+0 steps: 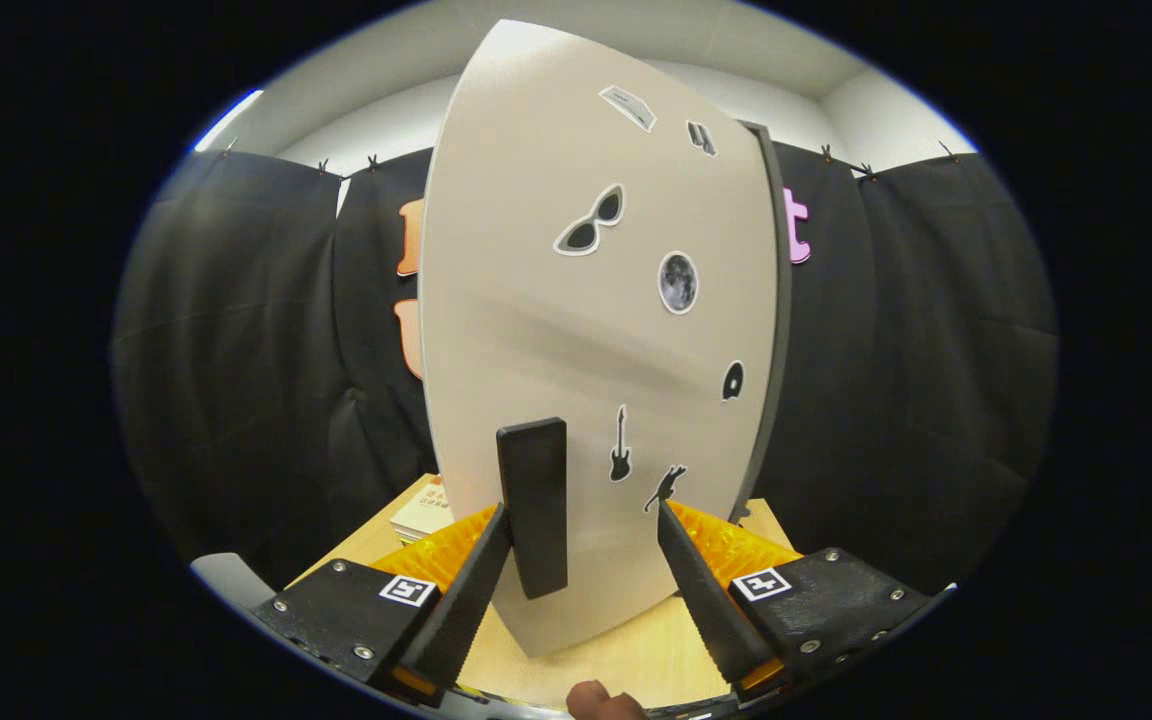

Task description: Open the shoe cabinet door, grab the shoes and put them into the shoe cabinet, then close the shoe cabinet door.

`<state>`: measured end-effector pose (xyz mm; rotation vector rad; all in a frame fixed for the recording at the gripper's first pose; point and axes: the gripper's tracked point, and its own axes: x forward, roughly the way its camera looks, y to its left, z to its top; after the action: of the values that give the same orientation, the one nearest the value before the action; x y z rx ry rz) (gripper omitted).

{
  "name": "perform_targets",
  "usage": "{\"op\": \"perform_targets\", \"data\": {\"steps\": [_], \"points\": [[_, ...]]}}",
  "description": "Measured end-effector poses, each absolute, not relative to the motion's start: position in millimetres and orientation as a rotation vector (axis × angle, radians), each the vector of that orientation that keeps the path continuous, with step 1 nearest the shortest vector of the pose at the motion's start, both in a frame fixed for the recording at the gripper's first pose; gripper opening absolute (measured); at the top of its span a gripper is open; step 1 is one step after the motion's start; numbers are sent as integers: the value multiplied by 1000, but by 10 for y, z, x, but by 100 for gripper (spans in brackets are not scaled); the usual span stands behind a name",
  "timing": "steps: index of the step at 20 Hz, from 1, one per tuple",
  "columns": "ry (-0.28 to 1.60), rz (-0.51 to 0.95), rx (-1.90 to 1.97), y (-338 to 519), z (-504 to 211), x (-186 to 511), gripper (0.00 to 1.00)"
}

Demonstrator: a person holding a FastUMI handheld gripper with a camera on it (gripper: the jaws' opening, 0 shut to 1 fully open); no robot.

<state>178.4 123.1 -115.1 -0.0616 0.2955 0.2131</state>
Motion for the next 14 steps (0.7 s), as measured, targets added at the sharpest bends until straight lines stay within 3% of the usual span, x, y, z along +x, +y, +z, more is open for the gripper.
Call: {"op": "perform_targets", "data": {"steps": [14], "points": [[277,265,-97,1886,-1222,2503,92]]}}
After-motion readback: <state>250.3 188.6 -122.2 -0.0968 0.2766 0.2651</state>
